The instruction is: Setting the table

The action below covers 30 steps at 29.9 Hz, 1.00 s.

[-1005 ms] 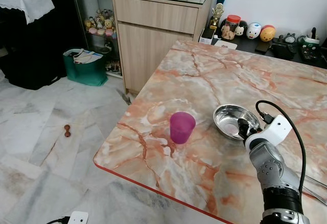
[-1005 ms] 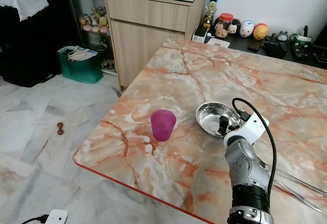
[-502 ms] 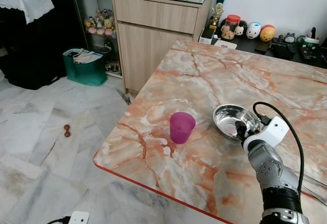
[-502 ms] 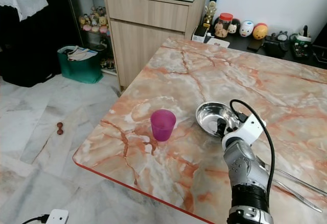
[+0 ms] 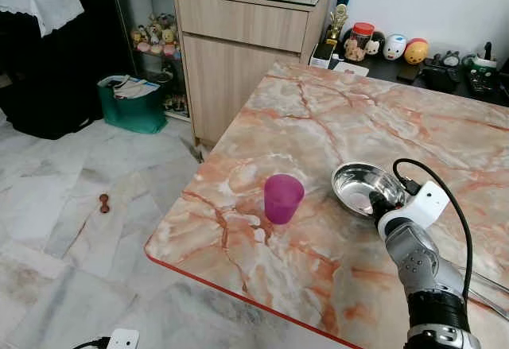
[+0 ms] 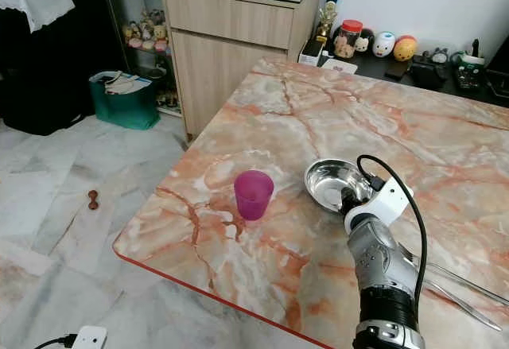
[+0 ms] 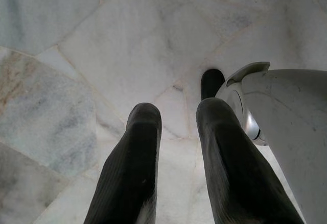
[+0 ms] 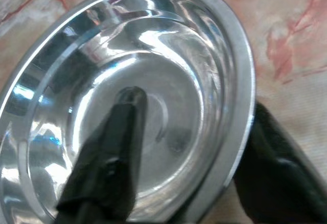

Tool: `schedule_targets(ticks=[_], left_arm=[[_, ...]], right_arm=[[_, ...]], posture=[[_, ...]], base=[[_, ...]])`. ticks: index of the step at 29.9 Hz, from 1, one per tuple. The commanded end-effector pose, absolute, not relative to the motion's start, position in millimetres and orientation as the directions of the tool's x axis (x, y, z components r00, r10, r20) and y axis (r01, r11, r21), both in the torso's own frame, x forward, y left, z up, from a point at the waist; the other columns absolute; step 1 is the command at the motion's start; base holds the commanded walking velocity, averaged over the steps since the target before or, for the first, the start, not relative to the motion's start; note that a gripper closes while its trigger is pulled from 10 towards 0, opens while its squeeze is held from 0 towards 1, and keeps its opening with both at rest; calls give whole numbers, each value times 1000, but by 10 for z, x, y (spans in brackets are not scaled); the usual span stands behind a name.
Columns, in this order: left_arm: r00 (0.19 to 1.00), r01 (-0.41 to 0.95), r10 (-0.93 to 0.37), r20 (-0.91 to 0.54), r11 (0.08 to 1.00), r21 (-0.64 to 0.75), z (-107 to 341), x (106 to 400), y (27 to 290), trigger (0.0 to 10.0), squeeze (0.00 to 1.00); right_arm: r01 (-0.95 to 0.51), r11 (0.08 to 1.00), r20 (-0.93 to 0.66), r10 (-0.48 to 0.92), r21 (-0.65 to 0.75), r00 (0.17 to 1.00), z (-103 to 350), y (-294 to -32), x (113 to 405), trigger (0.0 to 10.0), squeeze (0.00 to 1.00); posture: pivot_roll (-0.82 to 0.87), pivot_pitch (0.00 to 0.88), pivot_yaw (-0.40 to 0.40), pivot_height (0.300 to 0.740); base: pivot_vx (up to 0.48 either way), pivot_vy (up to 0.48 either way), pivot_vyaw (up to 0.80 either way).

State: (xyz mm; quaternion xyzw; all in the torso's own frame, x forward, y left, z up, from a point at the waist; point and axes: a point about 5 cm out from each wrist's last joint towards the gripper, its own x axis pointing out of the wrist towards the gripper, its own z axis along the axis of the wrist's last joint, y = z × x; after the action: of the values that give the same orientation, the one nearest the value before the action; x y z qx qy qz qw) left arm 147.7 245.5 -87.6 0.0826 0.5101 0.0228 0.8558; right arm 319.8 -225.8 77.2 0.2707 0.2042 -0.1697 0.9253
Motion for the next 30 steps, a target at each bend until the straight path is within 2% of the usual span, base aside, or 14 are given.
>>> schedule_targets(ticks=[1,2,14,15,16,30], left_arm=[[471,49,115,-875,987,156,-886,1476,2429,10000,0],[470,50,115,-875,986,156,-885,1476,2429,10000,0],[469,52,113,-876,986,155,-885,1476,2431,10000,0],[469,53,112,-876,987,155,-886,1475,2430,10000,0],[468,53,112,-876,987,154,-886,1475,2430,10000,0],[471,56,114,-875,986,158,-883,1480,2431,10000,0]], right_arm=[[420,800,-474,-196,429,858,790,-2238,3220,9098,0],[420,800,-475,-196,429,858,789,-2238,3220,10000,0],[420,801,-484,-190,427,854,777,-2214,3220,10000,0],[419,801,-483,-190,428,855,777,-2214,3221,6235,0],[418,801,-481,-189,429,856,780,-2212,3222,39,0],[424,799,-463,-211,425,861,806,-2215,3237,0,0]], posture=[[168,0,-82,707],[168,0,-82,707],[169,0,-83,707],[169,0,-83,707],[169,0,-83,707],[169,0,-83,707]], base=[[0,0,0],[0,0,0],[0,0,0],[0,0,0],[0,0,0],[0,0,0]])
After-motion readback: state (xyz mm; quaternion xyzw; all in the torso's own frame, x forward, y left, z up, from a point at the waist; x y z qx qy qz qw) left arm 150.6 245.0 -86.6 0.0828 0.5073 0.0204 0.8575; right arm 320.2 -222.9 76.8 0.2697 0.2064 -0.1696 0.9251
